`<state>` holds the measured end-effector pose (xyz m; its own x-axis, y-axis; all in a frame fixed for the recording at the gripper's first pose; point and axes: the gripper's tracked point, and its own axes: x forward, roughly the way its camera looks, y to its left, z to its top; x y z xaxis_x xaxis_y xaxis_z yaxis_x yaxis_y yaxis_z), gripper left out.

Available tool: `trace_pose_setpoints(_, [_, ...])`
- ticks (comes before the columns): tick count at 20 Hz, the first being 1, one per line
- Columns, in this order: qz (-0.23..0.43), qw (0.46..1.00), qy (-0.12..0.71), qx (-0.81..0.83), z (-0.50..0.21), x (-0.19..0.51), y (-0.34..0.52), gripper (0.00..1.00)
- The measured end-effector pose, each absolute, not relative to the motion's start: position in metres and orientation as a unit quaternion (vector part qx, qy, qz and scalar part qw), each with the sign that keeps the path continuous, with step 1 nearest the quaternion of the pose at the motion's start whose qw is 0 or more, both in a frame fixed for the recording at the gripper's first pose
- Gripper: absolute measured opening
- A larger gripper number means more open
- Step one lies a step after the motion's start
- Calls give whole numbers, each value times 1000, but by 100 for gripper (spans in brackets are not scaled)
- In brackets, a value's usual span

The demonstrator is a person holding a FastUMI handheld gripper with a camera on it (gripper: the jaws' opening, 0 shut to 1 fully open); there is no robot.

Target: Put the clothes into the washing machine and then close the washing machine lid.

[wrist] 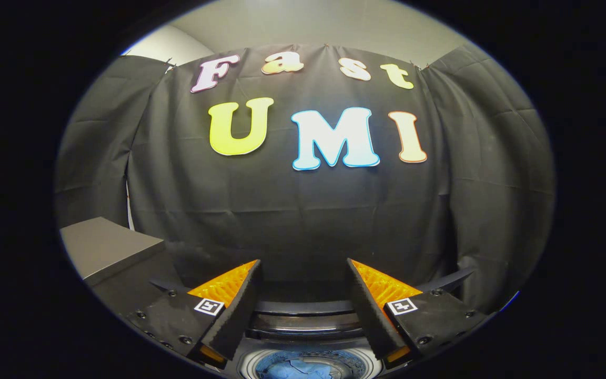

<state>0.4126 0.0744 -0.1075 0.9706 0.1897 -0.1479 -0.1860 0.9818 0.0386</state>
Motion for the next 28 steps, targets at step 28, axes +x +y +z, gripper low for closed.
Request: trace_pose_setpoints(28, [118, 985, 126, 13, -173, 318, 69, 96])
